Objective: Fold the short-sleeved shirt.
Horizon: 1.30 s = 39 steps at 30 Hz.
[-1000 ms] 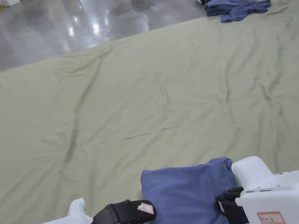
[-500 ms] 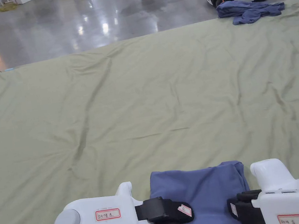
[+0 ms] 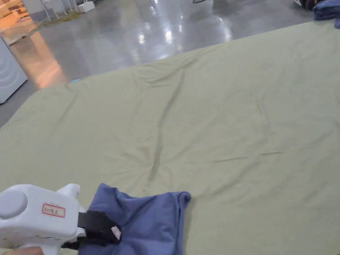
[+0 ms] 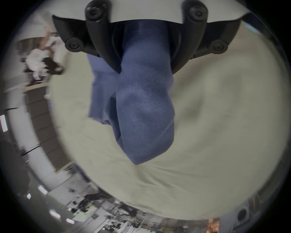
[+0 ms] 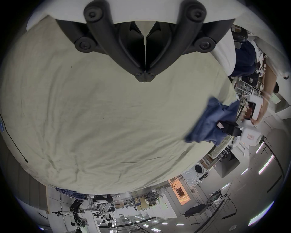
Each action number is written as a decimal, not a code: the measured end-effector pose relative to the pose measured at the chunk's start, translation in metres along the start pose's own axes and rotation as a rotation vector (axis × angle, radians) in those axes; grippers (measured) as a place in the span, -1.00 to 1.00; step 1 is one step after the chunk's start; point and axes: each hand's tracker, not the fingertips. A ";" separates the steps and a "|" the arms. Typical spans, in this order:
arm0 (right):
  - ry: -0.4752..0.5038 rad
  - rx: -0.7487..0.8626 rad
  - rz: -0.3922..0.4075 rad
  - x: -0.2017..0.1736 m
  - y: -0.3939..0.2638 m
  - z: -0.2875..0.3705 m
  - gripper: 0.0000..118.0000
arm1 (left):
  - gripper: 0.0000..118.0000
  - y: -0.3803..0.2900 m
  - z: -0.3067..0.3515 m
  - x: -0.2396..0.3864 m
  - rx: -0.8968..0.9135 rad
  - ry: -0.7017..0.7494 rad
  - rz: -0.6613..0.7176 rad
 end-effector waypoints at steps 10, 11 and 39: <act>-0.026 0.007 -0.077 0.013 0.004 0.007 -0.95 | 0.30 0.052 0.009 -0.106 -0.039 0.886 -0.185; -0.038 0.009 -0.076 0.014 0.004 0.007 -0.95 | 0.47 0.053 0.008 -0.110 -0.036 0.924 -0.202; -0.028 0.462 0.102 -0.042 0.004 0.109 -0.95 | -1.00 -0.123 0.127 0.173 0.824 0.152 -0.150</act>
